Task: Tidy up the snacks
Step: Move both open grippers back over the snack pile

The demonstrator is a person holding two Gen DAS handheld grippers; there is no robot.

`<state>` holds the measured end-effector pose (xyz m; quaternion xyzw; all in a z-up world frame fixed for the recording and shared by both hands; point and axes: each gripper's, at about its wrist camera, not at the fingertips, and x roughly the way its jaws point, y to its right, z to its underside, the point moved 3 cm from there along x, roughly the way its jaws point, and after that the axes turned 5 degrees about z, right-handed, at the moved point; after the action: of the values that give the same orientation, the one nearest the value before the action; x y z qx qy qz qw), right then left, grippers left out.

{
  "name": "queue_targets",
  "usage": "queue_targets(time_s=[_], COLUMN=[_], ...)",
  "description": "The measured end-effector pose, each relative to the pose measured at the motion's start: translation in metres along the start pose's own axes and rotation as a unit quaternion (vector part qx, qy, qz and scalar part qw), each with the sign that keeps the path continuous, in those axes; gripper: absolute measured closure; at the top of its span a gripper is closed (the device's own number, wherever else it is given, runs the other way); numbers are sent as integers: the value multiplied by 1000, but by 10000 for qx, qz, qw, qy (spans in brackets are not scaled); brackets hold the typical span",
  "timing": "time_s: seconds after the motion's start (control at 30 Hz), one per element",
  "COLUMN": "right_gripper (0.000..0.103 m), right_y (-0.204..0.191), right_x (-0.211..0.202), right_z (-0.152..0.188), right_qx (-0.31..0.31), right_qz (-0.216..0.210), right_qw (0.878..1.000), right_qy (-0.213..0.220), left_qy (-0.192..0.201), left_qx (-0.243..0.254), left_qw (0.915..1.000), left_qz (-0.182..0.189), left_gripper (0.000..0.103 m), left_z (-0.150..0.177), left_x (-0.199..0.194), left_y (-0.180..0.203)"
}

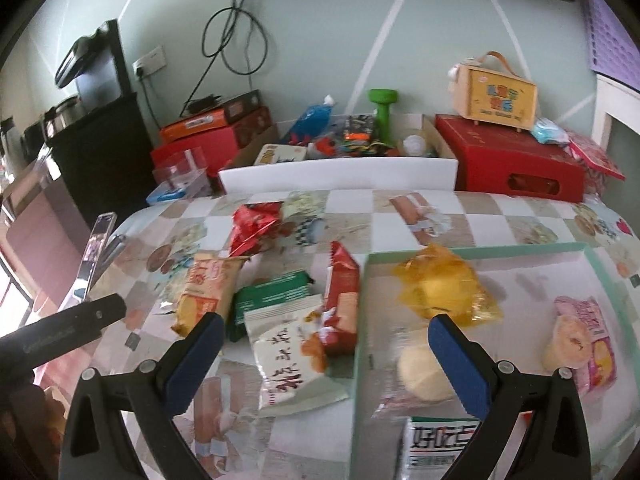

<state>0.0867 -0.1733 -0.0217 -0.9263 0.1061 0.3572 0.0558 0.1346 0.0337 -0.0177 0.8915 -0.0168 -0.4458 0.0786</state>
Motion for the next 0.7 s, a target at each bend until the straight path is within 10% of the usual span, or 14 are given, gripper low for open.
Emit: queue_targets(time_s=[0.7], right_gripper=[16], right_y=[-27], right_x=[18], right_z=[15], right_qx=[-462], right_qz=[-292], right_qw=[9981], right_qy=[-287], left_qy=[86], left_qx=[-62], left_qw=[9993], left_qz=[357], left_gripper=[2], left_z=[5], left_x=[24], left_y=[4])
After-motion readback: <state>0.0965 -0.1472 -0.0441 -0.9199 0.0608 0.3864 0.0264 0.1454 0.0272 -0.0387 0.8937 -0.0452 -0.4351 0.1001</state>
